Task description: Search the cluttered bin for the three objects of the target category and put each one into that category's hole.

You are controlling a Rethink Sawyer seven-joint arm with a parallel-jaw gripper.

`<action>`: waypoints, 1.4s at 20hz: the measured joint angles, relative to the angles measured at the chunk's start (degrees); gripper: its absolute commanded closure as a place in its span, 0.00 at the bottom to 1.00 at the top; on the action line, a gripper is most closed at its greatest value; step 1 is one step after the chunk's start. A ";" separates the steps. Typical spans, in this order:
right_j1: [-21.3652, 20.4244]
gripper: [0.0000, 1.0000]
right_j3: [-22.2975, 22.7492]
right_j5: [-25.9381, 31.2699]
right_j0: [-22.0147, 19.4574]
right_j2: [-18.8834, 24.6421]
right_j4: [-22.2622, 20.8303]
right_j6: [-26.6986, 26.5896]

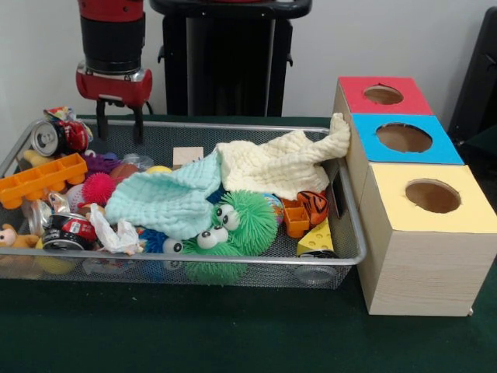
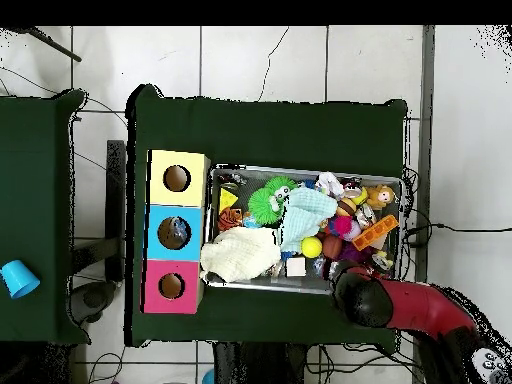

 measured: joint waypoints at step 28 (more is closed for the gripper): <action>4.31 0.00 0.33 -0.01 -0.16 1.79 -0.05 0.00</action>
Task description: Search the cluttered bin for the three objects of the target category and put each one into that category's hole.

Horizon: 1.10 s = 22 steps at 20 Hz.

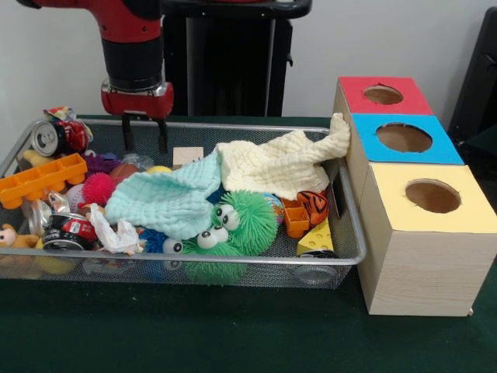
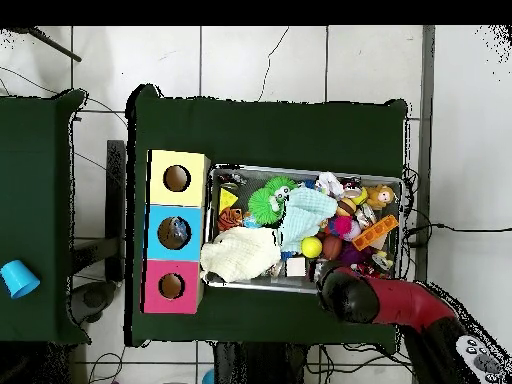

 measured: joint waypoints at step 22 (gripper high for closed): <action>1.44 0.00 -0.02 0.00 0.92 -0.09 -0.96 0.00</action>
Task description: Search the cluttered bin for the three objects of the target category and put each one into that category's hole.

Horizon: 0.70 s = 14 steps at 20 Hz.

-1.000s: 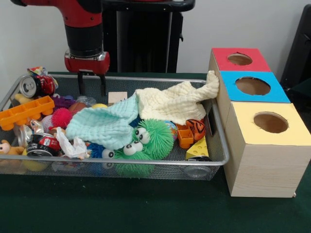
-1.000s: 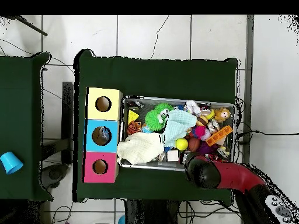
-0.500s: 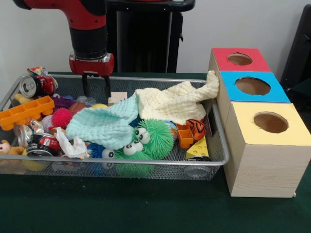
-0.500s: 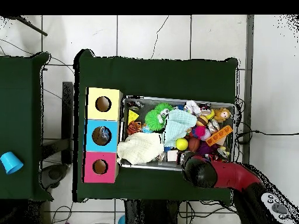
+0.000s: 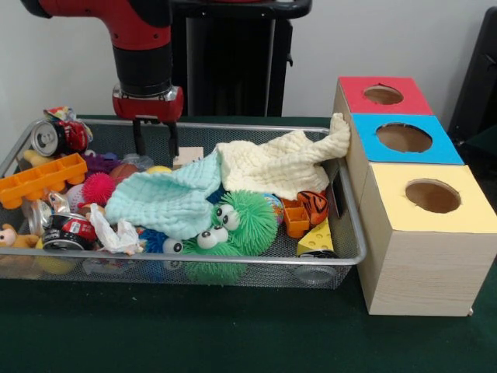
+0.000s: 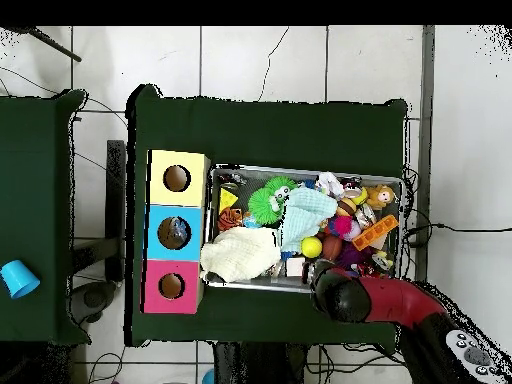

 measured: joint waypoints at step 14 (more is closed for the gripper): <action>-0.13 0.00 -1.02 -0.01 1.15 -2.31 -3.72 0.00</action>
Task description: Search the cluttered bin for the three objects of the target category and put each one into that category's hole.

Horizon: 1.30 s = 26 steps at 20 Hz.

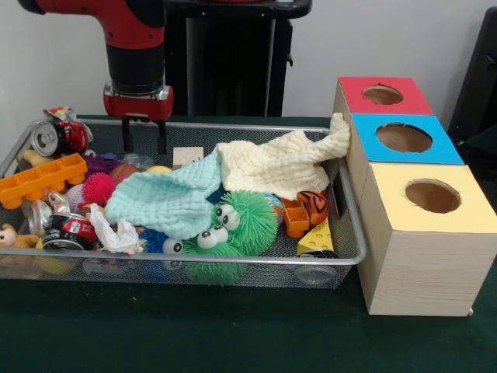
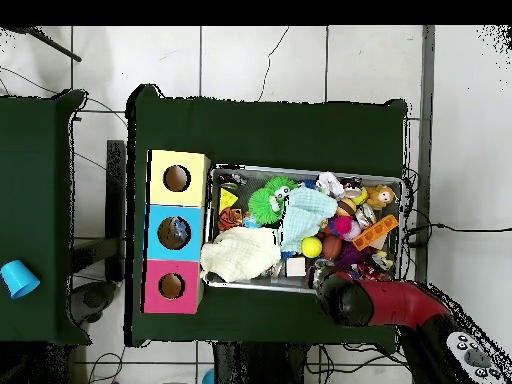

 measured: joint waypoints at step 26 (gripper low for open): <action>-0.02 0.00 -1.21 0.01 3.43 -3.44 -3.35 0.00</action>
